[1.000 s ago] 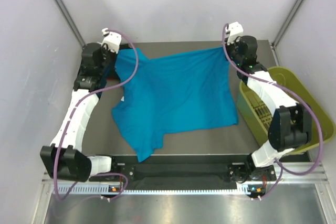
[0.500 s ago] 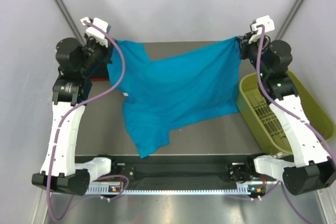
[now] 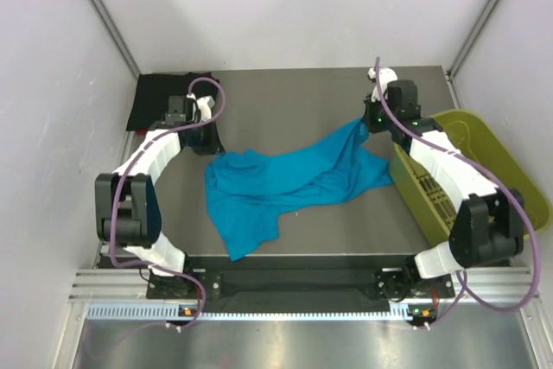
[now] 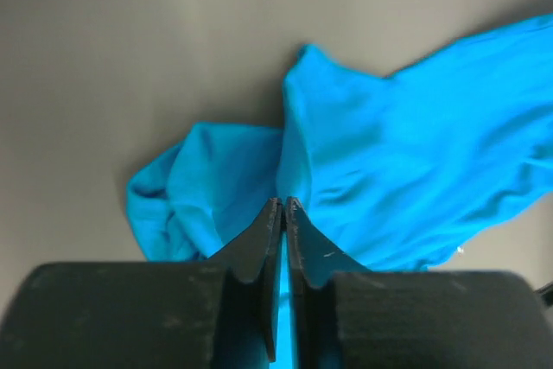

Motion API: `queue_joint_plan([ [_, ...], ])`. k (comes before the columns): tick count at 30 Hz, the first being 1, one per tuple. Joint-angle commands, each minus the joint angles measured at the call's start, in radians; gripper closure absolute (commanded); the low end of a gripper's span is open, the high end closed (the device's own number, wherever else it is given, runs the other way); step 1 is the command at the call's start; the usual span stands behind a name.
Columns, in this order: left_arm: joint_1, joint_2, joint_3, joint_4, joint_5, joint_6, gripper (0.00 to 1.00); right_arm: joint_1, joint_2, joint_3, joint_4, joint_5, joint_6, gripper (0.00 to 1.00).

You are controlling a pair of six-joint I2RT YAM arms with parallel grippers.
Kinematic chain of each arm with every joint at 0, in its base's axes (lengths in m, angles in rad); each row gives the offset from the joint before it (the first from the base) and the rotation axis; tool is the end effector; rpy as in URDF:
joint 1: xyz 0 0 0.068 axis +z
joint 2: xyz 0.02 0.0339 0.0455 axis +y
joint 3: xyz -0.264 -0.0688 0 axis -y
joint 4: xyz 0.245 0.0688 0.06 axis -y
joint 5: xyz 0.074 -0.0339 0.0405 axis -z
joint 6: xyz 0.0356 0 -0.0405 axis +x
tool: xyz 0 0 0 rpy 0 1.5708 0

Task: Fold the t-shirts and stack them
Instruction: Flatten the tshirt out

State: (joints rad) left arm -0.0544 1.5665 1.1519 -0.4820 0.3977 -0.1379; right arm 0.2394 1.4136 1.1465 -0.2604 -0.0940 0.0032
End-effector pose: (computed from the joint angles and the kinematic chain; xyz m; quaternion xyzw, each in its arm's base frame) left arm 0.3327 -0.0319 0.2503 0.0267 0.9270 -0.2167 0.3048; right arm 0.3153 0.0804 0.3124 -0.1253 0.8573 0.1007 0.4892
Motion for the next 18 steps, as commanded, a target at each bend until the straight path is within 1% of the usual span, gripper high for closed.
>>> queue_joint_plan([
  [1,0.027,0.05,0.051,-0.001,-0.069,-0.051,0.84,0.012,0.051,0.067,-0.014,-0.001,0.047,1.0],
  [2,0.033,0.062,0.072,-0.038,-0.08,-0.046,0.72,0.012,0.065,0.067,-0.007,-0.01,0.052,1.0],
  [3,0.034,0.075,0.112,-0.058,-0.123,-0.04,0.67,0.014,0.07,0.068,0.001,-0.019,0.053,1.0],
  [5,0.034,0.079,0.134,-0.087,-0.157,-0.002,0.62,0.012,0.082,0.068,0.022,-0.023,0.064,1.0],
  [6,0.03,0.066,0.143,-0.09,-0.181,0.021,0.42,0.014,0.085,0.068,0.026,-0.027,0.064,1.0],
  [7,0.027,0.057,0.14,-0.089,-0.204,0.032,0.3,0.012,0.091,0.07,0.03,-0.03,0.064,1.0],
  [8,0.021,0.047,0.137,-0.087,-0.226,0.047,0.25,0.012,0.097,0.071,0.035,-0.033,0.066,1.0],
  [10,-0.004,0.03,0.12,-0.089,-0.243,0.096,0.28,0.012,0.105,0.076,0.036,-0.035,0.061,1.0],
  [12,-0.012,0.03,0.105,-0.09,-0.214,0.118,0.3,0.012,0.11,0.078,0.041,-0.035,0.058,1.0],
  [13,-0.015,0.041,0.108,-0.098,-0.2,0.129,0.34,0.012,0.111,0.076,0.044,-0.035,0.054,1.0],
  [15,-0.051,0.038,0.112,-0.13,-0.172,0.181,0.39,0.012,0.114,0.076,0.049,-0.036,0.054,1.0],
  [17,-0.091,0.026,0.115,-0.151,-0.233,0.207,0.4,0.012,0.119,0.079,0.05,-0.039,0.052,1.0],
  [18,-0.137,0.02,0.114,-0.156,-0.262,0.221,0.4,0.012,0.12,0.081,0.053,-0.039,0.05,1.0],
])
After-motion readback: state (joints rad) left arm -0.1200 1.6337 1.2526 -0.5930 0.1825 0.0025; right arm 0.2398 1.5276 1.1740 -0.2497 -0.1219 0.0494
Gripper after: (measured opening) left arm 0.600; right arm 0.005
